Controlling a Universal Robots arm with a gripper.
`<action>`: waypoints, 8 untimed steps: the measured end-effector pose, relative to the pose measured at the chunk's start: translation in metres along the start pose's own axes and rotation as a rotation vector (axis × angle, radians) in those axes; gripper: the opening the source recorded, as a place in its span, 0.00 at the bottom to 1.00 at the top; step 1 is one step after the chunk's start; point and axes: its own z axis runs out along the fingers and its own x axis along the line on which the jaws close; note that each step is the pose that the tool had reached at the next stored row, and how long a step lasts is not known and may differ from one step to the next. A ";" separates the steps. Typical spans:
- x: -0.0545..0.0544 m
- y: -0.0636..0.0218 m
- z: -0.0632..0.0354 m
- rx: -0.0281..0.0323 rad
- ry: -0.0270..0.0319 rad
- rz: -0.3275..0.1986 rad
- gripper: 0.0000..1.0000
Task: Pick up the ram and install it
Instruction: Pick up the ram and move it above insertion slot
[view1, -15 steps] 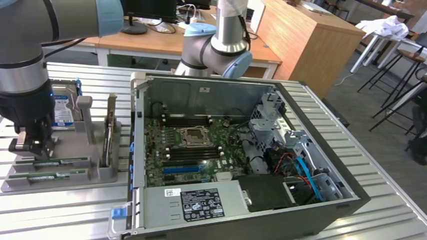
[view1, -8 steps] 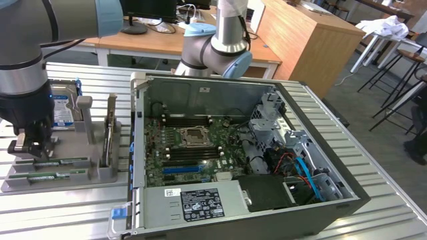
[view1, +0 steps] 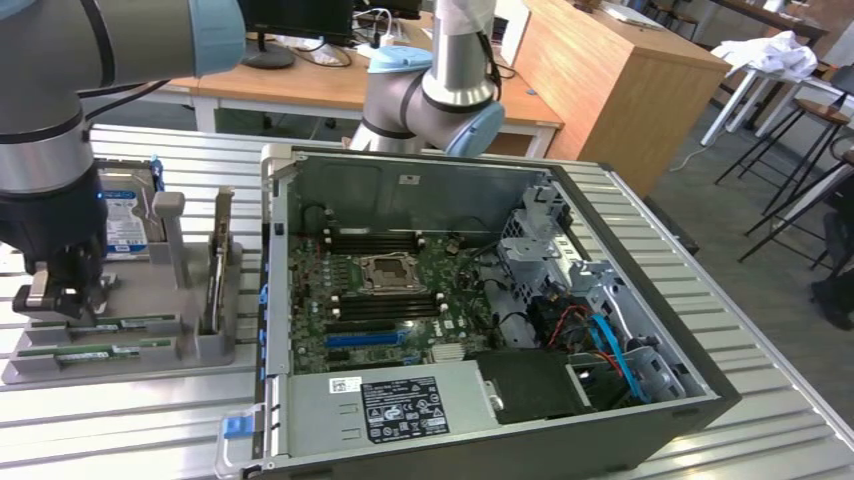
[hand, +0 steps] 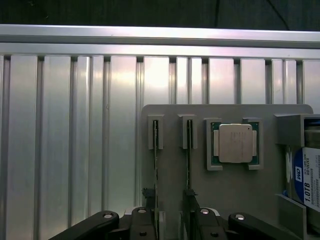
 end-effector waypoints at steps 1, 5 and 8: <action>0.001 0.0000 0.0000 0.0001 0.0000 0.000 0.36; 0.001 0.0000 -0.0001 0.0000 0.0000 0.000 0.36; 0.001 0.0000 0.0000 0.0000 0.0000 0.000 0.36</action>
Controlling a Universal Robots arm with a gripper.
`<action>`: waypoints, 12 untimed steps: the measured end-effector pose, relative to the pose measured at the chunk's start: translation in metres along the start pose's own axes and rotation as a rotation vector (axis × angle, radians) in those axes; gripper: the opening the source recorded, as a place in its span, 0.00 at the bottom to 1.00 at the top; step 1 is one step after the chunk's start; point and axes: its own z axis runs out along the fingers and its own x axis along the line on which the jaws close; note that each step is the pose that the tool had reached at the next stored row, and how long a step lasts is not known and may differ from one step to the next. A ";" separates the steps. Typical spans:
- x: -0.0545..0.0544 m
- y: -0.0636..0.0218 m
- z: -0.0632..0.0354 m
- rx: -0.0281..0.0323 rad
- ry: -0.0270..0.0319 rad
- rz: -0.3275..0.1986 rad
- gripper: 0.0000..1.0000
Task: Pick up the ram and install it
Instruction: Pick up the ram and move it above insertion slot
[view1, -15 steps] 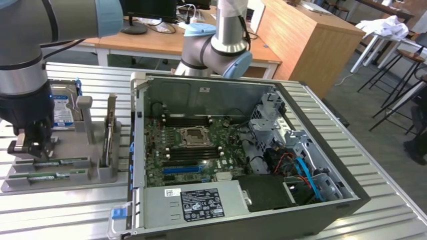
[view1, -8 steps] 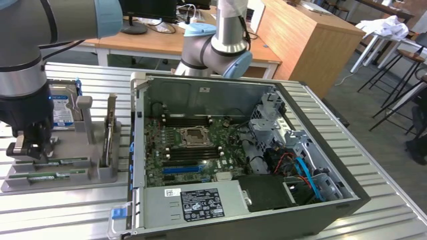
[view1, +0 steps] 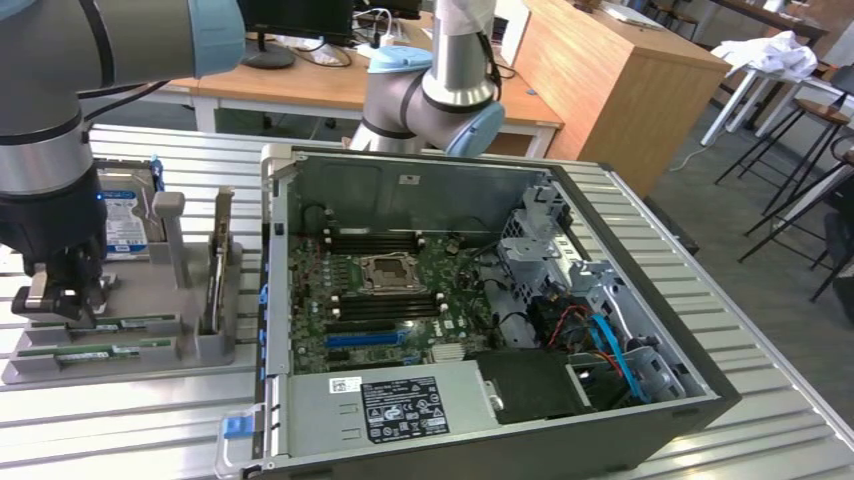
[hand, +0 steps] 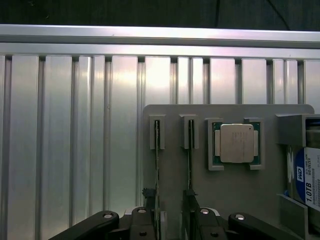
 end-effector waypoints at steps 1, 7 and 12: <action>0.000 0.0000 0.0000 0.0000 0.0000 0.000 0.36; 0.000 -0.0001 0.0032 -0.0001 0.0000 0.000 0.36; 0.000 -0.0003 0.0071 -0.0001 0.0000 0.000 0.36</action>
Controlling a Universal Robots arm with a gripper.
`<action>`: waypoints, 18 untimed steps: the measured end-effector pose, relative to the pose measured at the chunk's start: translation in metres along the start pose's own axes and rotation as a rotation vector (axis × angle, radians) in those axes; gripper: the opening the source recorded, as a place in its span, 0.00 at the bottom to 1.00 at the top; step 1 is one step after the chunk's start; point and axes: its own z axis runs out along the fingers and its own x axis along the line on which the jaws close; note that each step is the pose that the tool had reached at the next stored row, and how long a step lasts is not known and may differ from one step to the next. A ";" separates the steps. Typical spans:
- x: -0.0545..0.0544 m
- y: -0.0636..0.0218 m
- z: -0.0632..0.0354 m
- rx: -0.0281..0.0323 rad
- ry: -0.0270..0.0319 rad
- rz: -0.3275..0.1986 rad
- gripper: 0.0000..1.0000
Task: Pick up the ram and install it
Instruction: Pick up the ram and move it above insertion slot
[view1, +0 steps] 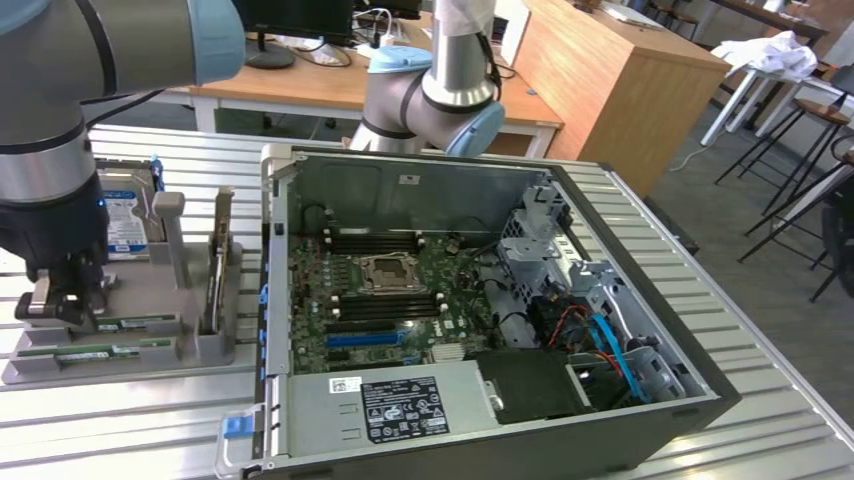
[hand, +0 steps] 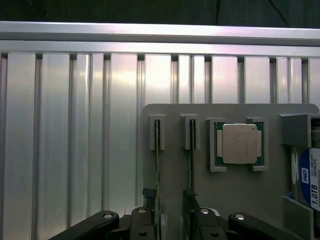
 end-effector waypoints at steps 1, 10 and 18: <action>0.000 0.0000 0.0006 0.0000 0.0000 0.000 0.36; 0.000 0.0003 0.0022 0.0038 -0.0008 0.000 0.36; 0.000 0.0001 0.0025 0.0050 -0.0009 0.000 0.36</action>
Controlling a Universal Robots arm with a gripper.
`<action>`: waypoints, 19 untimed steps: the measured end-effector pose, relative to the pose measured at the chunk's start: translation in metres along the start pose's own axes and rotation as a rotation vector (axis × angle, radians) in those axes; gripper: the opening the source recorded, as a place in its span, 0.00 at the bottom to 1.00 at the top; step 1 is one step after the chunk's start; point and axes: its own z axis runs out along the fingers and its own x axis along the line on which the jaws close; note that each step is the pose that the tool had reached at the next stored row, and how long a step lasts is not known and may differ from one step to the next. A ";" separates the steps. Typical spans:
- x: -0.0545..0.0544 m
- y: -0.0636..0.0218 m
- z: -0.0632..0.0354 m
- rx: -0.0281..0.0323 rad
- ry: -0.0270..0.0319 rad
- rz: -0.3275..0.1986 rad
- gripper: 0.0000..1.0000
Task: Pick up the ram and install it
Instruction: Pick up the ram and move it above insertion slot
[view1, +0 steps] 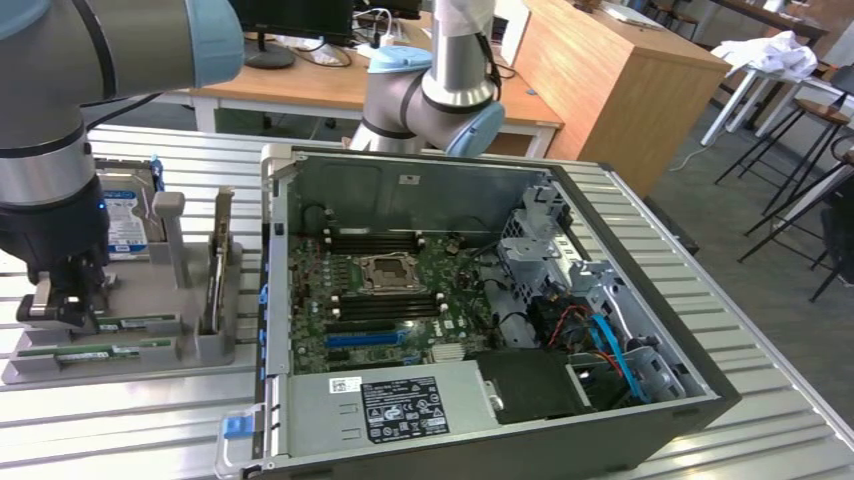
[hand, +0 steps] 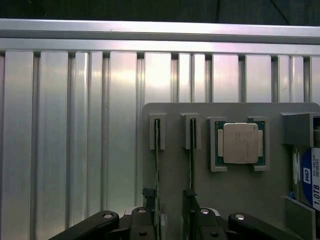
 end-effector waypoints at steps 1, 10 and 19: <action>0.000 -0.0005 0.0000 0.0000 0.0000 0.000 0.36; 0.000 -0.0089 -0.0002 -0.0001 0.0001 0.000 0.36; 0.000 -0.0154 -0.0004 -0.0001 0.0001 0.000 0.36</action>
